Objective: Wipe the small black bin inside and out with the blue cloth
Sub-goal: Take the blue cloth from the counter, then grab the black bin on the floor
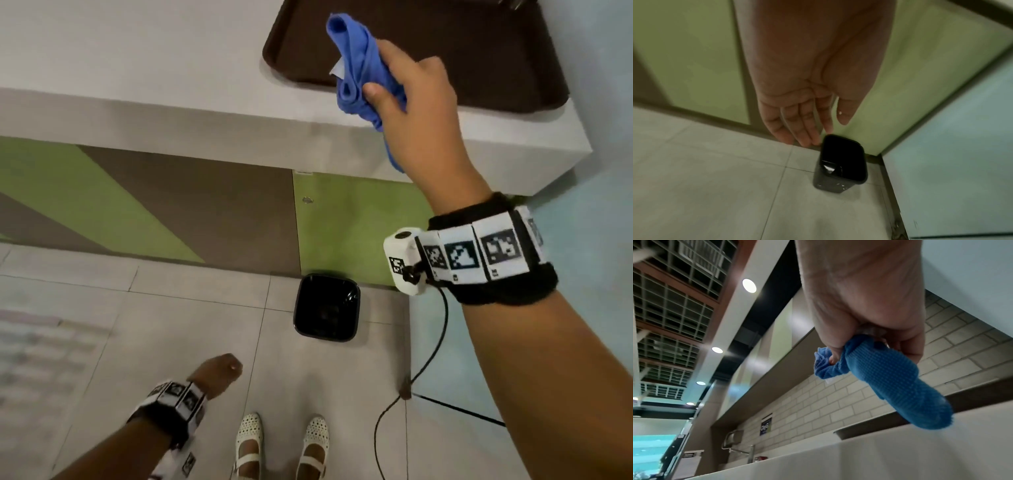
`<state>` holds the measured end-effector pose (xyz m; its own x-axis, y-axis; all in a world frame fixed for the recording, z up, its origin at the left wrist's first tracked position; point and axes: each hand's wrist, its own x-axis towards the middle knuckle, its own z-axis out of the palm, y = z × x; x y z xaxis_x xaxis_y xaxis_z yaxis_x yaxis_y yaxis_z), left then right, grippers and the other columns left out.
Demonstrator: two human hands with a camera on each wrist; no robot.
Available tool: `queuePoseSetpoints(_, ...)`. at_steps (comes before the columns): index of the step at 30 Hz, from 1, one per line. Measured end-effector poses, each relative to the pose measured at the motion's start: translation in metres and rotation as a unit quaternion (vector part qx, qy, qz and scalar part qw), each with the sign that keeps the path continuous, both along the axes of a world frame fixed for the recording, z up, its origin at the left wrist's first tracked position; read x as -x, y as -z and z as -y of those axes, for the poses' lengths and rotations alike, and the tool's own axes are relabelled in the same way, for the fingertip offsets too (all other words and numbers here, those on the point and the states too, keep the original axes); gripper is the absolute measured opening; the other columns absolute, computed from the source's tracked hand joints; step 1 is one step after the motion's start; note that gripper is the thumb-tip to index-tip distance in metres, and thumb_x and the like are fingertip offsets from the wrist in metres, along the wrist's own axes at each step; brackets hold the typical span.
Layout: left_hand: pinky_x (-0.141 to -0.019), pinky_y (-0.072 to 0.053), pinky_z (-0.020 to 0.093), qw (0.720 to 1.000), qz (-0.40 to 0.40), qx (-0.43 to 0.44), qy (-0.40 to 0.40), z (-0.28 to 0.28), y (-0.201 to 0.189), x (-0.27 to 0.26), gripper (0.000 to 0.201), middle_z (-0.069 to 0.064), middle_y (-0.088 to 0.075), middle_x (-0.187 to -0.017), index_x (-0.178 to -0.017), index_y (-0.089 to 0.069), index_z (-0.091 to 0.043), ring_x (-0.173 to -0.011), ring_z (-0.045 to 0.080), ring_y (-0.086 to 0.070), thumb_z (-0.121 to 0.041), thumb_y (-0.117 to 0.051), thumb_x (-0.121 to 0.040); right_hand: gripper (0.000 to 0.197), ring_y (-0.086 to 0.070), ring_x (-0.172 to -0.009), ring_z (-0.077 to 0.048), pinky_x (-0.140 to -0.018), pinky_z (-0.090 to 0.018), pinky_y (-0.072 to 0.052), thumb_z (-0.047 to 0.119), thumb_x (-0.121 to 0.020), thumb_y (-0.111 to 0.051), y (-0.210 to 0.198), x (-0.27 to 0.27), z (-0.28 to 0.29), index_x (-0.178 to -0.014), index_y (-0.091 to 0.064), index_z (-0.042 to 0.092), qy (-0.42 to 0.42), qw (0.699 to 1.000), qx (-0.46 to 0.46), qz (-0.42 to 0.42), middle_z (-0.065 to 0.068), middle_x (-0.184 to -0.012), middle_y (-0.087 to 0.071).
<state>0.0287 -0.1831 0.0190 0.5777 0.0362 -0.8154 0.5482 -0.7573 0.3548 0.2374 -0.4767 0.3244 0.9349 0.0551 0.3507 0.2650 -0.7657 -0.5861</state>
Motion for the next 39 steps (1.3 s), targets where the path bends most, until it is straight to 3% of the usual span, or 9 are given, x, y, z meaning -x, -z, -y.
queuePoseSetpoints(2, -0.101, -0.040, 0.030, 0.991, 0.014, -0.066, 0.115, 0.025, 0.011, -0.025, 0.036, 0.009, -0.056, -0.127, -0.124, -0.053, -0.015, -0.120, 0.024, -0.052, -0.031, -0.052, -0.092, 0.044, -0.037, -0.083, -0.002, -0.073, 0.006, -0.028, 0.030, -0.095, -0.046, 0.019, 0.025, 0.000, -0.139, -0.042, 0.027, -0.011, 1.000, -0.019, 0.014, -0.006, -0.107, -0.046)
queuePoseSetpoints(5, -0.108, -0.035, 0.042, 0.980, 0.048, -0.098, 0.168, 0.062, 0.042, -0.054, 0.056, 0.007, -0.036, -0.144, -0.138, -0.036, -0.023, -0.134, 0.027, -0.034, -0.039, -0.055, -0.088, 0.043, -0.036, -0.083, 0.015, -0.077, 0.004, -0.028, 0.028, -0.095, -0.048, 0.053, 0.065, 0.003, -0.138, -0.044, 0.027, -0.020, 0.998, -0.056, 0.024, -0.007, -0.103, -0.047)
queuePoseSetpoints(10, -0.111, -0.026, 0.044, 0.950, 0.089, -0.126, 0.272, 0.101, 0.124, -0.080, 0.075, 0.002, -0.022, -0.152, -0.144, -0.026, -0.028, -0.140, 0.025, -0.020, -0.041, -0.063, -0.080, 0.043, -0.040, -0.084, 0.014, -0.077, 0.004, -0.031, 0.024, -0.093, -0.051, 0.144, 0.117, 0.012, -0.136, -0.049, 0.018, -0.022, 0.993, -0.115, 0.008, 0.002, -0.088, -0.039)
queuePoseSetpoints(19, -0.117, -0.014, 0.049, 0.884, 0.063, -0.182, 0.427, 0.127, 0.251, -0.091, 0.080, 0.007, -0.020, -0.155, -0.146, -0.023, -0.015, -0.146, 0.028, -0.009, -0.034, -0.065, -0.081, 0.043, -0.043, -0.088, 0.026, -0.076, 0.008, -0.030, 0.022, -0.092, -0.054, 0.386, 0.150, 0.015, -0.134, -0.050, 0.011, 0.093, 0.967, -0.201, -0.124, -0.007, -0.099, -0.046)
queuePoseSetpoints(22, -0.116, -0.014, 0.048, 0.863, 0.067, -0.196, 0.461, 0.135, 0.288, -0.096, 0.075, 0.008, -0.025, -0.153, -0.145, -0.026, -0.013, -0.146, 0.028, -0.011, -0.031, -0.063, -0.083, 0.043, -0.044, -0.088, 0.021, -0.075, 0.008, -0.030, 0.022, -0.093, -0.052, 0.439, 0.155, 0.016, -0.136, -0.049, 0.017, 0.115, 0.964, -0.171, -0.168, -0.005, -0.101, -0.046)
queuePoseSetpoints(26, -0.118, -0.008, 0.048, 0.847, 0.076, -0.200, 0.486, 0.145, 0.328, -0.100, 0.068, 0.007, -0.027, -0.153, -0.145, -0.027, -0.011, -0.146, 0.027, -0.009, -0.028, -0.058, -0.086, 0.043, -0.049, -0.089, -0.007, -0.077, 0.008, -0.031, 0.021, -0.095, -0.050, 0.489, 0.153, 0.013, -0.138, -0.046, 0.020, 0.132, 0.949, -0.188, -0.217, -0.004, -0.107, -0.043)
queuePoseSetpoints(31, -0.119, -0.001, 0.048, 0.796, 0.093, -0.216, 0.557, 0.146, 0.361, -0.110, 0.045, 0.009, -0.040, -0.149, -0.139, -0.041, -0.009, -0.144, 0.028, -0.020, -0.018, -0.040, -0.095, 0.045, -0.046, -0.086, 0.001, -0.076, 0.007, -0.032, 0.024, -0.095, -0.049, 0.535, 0.138, 0.007, -0.140, -0.041, 0.025, 0.118, 0.958, -0.162, -0.204, -0.004, -0.108, -0.042)
queuePoseSetpoints(36, -0.116, -0.020, 0.042, 0.792, 0.135, -0.188, 0.565, 0.141, 0.342, -0.113, 0.039, 0.012, -0.059, -0.131, -0.129, -0.052, -0.010, -0.126, 0.030, -0.049, -0.006, -0.042, -0.092, 0.048, -0.047, -0.100, -0.012, -0.087, -0.010, -0.032, 0.029, -0.095, -0.048, 0.556, 0.122, -0.002, -0.142, -0.038, 0.027, 0.136, 0.949, -0.173, -0.227, -0.008, -0.112, -0.043)
queuePoseSetpoints(39, -0.104, -0.035, 0.037, 0.802, 0.146, -0.152, 0.560, 0.145, 0.316, -0.123, 0.031, 0.009, -0.065, -0.120, -0.121, -0.054, -0.014, -0.114, 0.029, -0.057, -0.018, -0.050, -0.091, 0.048, -0.049, -0.105, -0.018, -0.094, -0.018, -0.035, 0.030, -0.095, -0.048, 0.555, 0.116, -0.009, -0.142, -0.038, 0.027, 0.157, 0.942, -0.176, -0.239, -0.010, -0.114, -0.044)
